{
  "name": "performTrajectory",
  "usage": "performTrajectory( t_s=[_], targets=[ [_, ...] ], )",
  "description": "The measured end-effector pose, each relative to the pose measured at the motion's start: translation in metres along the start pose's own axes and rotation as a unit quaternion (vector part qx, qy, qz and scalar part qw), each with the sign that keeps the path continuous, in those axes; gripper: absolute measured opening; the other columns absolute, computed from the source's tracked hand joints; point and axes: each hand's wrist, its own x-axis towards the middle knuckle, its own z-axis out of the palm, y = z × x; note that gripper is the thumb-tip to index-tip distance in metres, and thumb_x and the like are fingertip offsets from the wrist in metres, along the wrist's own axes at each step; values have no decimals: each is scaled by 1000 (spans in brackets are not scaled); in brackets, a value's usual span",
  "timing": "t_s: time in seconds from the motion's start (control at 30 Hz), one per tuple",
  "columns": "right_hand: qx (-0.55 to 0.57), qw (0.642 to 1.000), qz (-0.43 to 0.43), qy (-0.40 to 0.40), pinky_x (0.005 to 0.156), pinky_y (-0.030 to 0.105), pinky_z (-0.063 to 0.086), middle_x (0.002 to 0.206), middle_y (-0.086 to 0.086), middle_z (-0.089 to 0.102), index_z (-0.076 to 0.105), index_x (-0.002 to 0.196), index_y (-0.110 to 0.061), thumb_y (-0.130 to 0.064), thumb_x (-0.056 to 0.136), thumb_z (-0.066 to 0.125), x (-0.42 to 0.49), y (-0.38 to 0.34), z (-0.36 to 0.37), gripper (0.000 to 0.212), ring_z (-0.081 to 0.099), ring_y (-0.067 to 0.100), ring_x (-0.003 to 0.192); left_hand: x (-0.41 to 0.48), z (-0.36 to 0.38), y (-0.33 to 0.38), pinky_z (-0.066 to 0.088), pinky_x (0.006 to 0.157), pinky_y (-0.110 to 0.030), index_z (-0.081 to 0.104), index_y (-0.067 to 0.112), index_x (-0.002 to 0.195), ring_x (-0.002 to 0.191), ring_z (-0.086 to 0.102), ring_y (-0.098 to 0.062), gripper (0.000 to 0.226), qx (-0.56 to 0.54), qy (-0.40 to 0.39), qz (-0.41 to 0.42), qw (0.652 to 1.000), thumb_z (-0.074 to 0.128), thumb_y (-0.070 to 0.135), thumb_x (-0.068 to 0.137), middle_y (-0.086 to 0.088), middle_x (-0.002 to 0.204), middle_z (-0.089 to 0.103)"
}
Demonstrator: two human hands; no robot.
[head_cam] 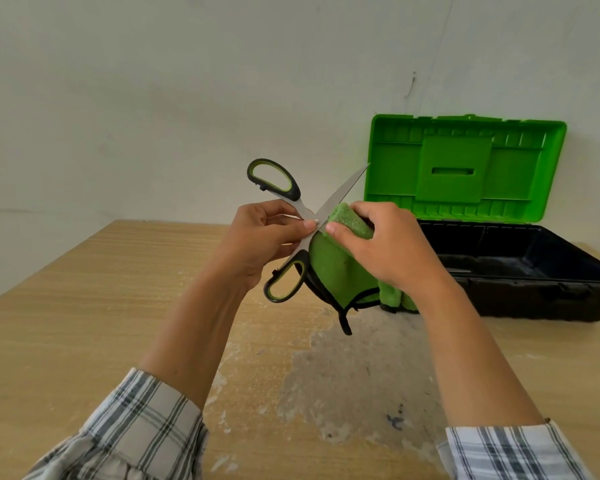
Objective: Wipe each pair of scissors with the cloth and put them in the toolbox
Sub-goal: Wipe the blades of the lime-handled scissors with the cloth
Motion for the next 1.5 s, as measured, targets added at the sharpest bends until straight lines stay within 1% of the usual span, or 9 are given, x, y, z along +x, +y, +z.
performTrajectory(
  t_s=[0.13,0.33,0.47,0.67,0.73,0.83,1.07,1.27,1.5],
  targets=[
    [-4,1000,-9,-28,65,40,57,80,-2,72,71,92,-21,-45,93,63,-2,5,-9,26,67,15,72,0,1,0,57,62,-26,65,-7,98,68,67,-21,22,3,4,-4,1000,75,1,80,-16,84,68],
    [-23,998,41,-34,70,33,57,82,-4,74,74,96,-24,-40,93,66,-8,35,-39,18,71,19,77,2,-28,10,55,59,-22,66,4,83,63,64,-15,7,6,28,4,1000,73,4,81,-6,72,69],
    [197,973,106,64,88,43,59,87,-8,79,75,91,-28,-36,93,67,-6,46,-39,11,75,13,86,-1,-30,14,56,62,-23,68,8,80,69,66,-18,7,44,-4,6,999,74,4,79,-9,77,71],
    [357,923,118,79,84,26,58,92,-6,79,75,98,-22,-45,83,69,2,17,-15,28,75,9,90,-1,-12,9,55,60,-24,64,7,79,66,67,-19,12,52,-22,15,998,75,2,79,-12,78,72],
    [367,921,114,69,76,19,57,90,-7,79,74,100,-21,-41,87,69,2,6,-5,25,75,7,86,-1,-11,7,57,63,-27,65,1,84,71,69,-24,12,56,-16,22,998,75,2,79,-18,84,72],
    [376,918,110,58,82,26,58,92,-5,79,74,97,-23,-36,87,72,1,-1,7,17,75,11,89,0,-10,6,56,70,-33,65,-2,86,72,66,-27,13,74,9,37,997,76,2,79,-24,84,68],
    [352,924,129,75,93,40,58,94,-6,79,73,90,-28,-27,82,80,1,0,19,11,75,12,92,3,1,-3,46,60,-32,67,5,77,58,52,-21,15,133,28,77,988,81,10,77,-12,64,64],
    [363,914,145,106,91,45,59,90,-3,79,75,87,-25,-24,83,80,1,0,18,7,76,16,90,3,4,-4,51,68,-39,70,-2,92,64,56,-24,22,136,8,82,987,81,11,77,-29,81,68],
    [388,895,165,143,90,43,59,91,1,79,77,96,-17,-24,83,80,3,-3,11,14,76,19,89,0,-1,3,49,57,-25,68,-1,82,58,55,-18,18,130,-17,75,989,81,9,76,-15,66,66]
  ],
)
